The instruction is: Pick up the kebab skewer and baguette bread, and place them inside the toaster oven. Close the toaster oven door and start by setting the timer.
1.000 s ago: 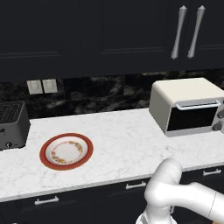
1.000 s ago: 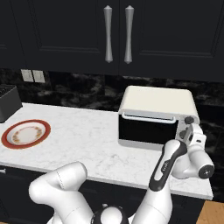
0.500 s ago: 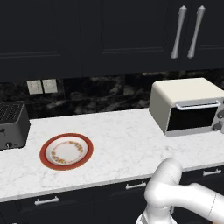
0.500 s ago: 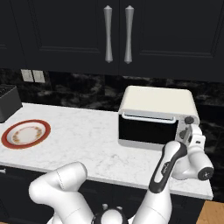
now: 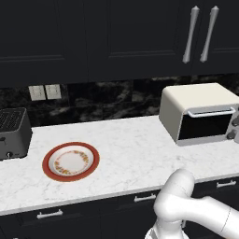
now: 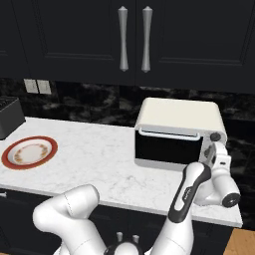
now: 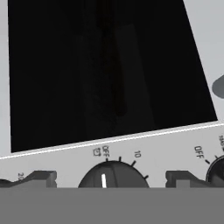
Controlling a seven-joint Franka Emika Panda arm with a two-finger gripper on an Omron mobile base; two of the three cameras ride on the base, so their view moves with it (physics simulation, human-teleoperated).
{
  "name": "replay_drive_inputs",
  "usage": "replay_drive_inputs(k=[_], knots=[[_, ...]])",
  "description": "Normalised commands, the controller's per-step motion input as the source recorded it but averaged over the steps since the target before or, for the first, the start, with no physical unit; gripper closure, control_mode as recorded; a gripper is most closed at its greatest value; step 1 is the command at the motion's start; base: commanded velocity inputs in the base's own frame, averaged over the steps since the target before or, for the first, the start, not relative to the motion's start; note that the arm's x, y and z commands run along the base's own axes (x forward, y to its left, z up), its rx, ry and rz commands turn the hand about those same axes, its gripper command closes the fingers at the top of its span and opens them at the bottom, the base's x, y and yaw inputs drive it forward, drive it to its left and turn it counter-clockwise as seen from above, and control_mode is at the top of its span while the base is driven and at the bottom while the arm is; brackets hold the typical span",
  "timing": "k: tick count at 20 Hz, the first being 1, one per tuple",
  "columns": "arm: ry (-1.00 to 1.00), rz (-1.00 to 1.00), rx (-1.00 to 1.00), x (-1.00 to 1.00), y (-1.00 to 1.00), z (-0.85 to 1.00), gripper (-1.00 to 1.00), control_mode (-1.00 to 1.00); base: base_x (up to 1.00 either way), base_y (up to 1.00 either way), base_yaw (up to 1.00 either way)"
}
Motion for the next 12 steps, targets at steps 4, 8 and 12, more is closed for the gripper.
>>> replay_drive_inputs(k=[4, 8, 12], knots=[[0.0, -0.01, -0.02, 0.07, 0.01, -0.09, -1.0, -1.0, 0.0, 0.0, 0.0], [0.0, -0.01, -0.01, 0.2, 0.0, -0.01, 1.0, -1.0, 0.0, 0.0, 0.0], [0.0, 0.0, 0.0, 0.27, -0.04, 0.0, 1.0, -1.0, 0.0, 0.0, 0.0]])
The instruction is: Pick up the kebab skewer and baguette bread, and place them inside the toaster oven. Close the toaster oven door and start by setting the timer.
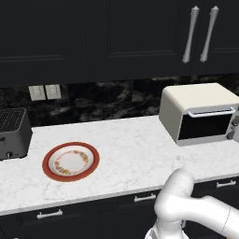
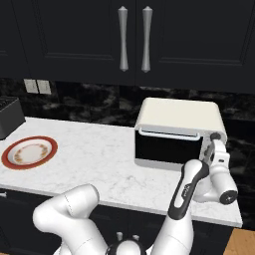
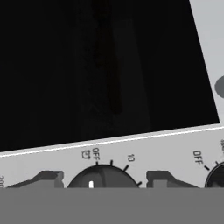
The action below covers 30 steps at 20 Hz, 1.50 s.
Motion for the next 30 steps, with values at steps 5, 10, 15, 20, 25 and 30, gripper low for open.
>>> replay_drive_inputs(k=[5, 10, 15, 20, 25, 30], knots=[[-0.01, 0.0, 0.0, 0.06, -0.14, 0.0, 1.0, -1.0, 0.0, 0.0, 0.0], [-0.07, -0.01, 0.0, 0.0, 0.0, 0.0, 1.0, -1.0, 0.0, 0.0, 0.0], [-0.05, -0.04, 0.0, 0.0, -0.14, 0.0, 1.0, -1.0, 0.0, 0.0, 0.0], [0.0, -0.09, 0.0, -0.01, -0.23, 0.0, 1.0, -1.0, 0.0, 0.0, 0.0], [0.0, -0.14, 0.05, -0.07, -0.16, 0.0, 1.0, -1.0, 0.0, 0.0, 0.0], [-0.01, -0.09, 0.13, -0.07, -0.03, 0.0, 1.0, -1.0, 0.0, 0.0, 0.0]])
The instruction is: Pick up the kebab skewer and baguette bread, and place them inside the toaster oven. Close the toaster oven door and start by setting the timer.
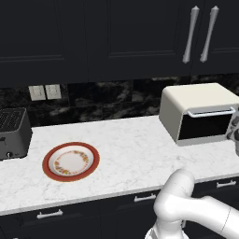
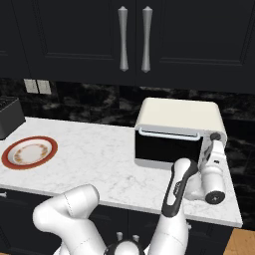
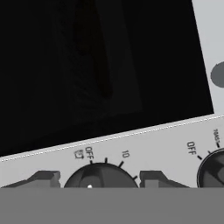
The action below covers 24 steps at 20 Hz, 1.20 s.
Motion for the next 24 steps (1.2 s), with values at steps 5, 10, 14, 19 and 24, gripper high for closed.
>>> replay_drive_inputs(k=[5, 10, 14, 19, 24], knots=[[-0.01, -0.05, 0.17, 0.0, -0.09, 0.0, 1.0, -1.0, 0.0, 0.0, 0.0], [0.0, -0.03, 0.21, 0.0, -0.05, 0.0, 1.0, -1.0, 0.0, 0.0, 0.0], [0.0, -0.02, 0.23, 0.0, 0.0, 0.0, 1.0, -1.0, 0.0, 0.0, 0.0], [0.0, -0.02, 0.24, 0.0, 0.0, 0.0, 1.0, -1.0, 0.0, 0.0, 0.0], [0.0, -0.05, 0.25, 0.0, 0.0, 0.0, 1.0, -1.0, 0.0, 0.0, 0.0]])
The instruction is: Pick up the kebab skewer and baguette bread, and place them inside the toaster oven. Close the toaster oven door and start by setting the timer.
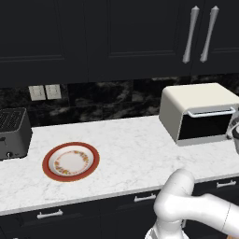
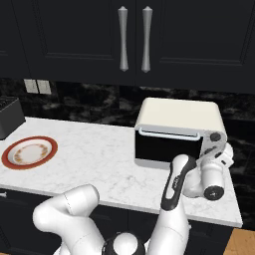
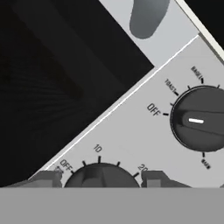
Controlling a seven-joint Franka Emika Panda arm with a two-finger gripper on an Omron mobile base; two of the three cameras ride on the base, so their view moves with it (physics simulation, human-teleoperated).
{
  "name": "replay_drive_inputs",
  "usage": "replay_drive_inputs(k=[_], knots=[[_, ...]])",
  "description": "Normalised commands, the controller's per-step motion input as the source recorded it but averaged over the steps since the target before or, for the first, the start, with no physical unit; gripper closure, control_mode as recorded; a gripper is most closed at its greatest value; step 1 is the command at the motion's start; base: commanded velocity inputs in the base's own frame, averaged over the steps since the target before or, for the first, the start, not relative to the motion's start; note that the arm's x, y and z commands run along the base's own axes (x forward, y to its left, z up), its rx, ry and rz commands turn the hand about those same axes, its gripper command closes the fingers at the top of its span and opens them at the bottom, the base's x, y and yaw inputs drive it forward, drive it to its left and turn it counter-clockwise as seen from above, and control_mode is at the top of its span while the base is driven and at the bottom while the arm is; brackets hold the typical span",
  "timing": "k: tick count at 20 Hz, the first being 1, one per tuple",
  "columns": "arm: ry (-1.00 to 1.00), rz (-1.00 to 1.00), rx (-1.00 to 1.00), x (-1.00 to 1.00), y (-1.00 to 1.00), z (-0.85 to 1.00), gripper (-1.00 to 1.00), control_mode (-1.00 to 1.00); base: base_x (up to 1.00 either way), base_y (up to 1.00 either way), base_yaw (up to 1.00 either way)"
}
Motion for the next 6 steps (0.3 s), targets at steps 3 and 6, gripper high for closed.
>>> replay_drive_inputs(k=[3, 6], knots=[[0.0, -0.07, 0.25, 0.0, 0.0, 0.0, 1.0, -1.0, 0.0, 0.0, 0.0], [0.0, -0.06, 0.25, 0.0, 0.0, 0.0, 1.0, -1.0, 0.0, 0.0, 0.0]])
